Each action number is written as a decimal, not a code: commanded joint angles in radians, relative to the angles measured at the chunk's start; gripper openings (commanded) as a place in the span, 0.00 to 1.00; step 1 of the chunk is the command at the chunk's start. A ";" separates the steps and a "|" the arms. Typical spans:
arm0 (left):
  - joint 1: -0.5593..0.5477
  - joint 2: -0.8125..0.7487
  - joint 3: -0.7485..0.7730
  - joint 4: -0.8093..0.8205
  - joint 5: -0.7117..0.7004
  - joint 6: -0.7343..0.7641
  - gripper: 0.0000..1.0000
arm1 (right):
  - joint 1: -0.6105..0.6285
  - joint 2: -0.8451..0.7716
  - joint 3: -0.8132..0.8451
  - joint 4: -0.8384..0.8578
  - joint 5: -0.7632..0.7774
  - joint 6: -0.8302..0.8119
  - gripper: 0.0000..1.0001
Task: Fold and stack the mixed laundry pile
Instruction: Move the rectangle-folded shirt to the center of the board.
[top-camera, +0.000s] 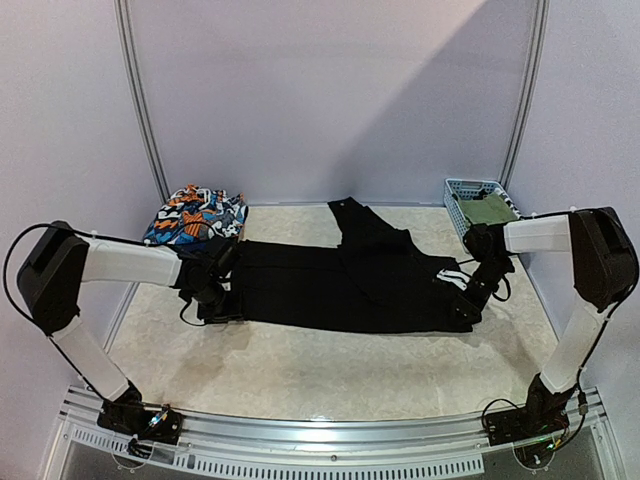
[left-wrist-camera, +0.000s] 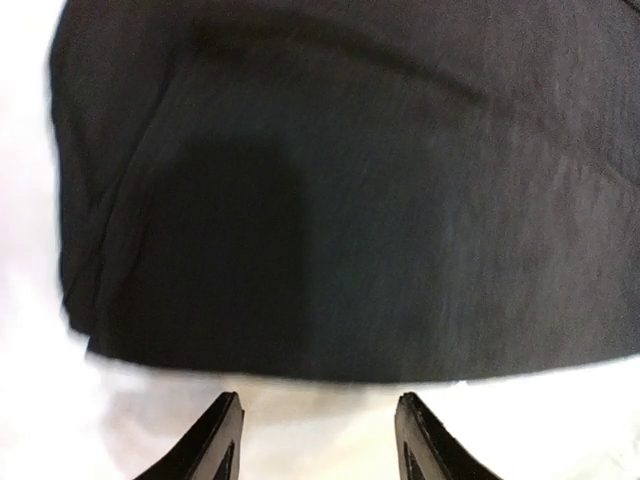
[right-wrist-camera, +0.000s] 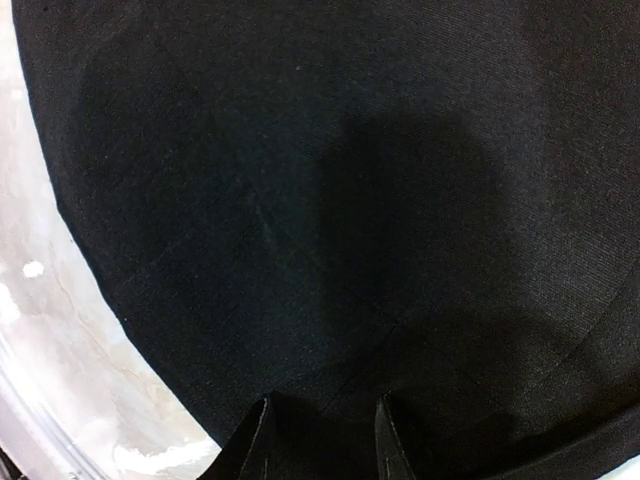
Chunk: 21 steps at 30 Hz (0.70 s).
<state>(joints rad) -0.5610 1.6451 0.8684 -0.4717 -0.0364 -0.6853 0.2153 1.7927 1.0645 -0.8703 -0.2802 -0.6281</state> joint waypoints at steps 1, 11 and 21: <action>0.028 -0.187 -0.013 -0.073 -0.056 -0.064 0.57 | 0.000 0.038 -0.075 0.108 0.127 -0.026 0.35; 0.182 -0.212 -0.109 0.011 0.021 -0.160 0.60 | -0.001 0.005 -0.104 0.146 0.138 -0.027 0.36; 0.243 -0.079 -0.098 0.115 0.148 -0.114 0.50 | 0.000 0.006 -0.104 0.144 0.128 -0.036 0.36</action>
<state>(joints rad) -0.3439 1.5238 0.7662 -0.4229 0.0467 -0.8143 0.2169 1.7447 1.0069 -0.7727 -0.2413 -0.6559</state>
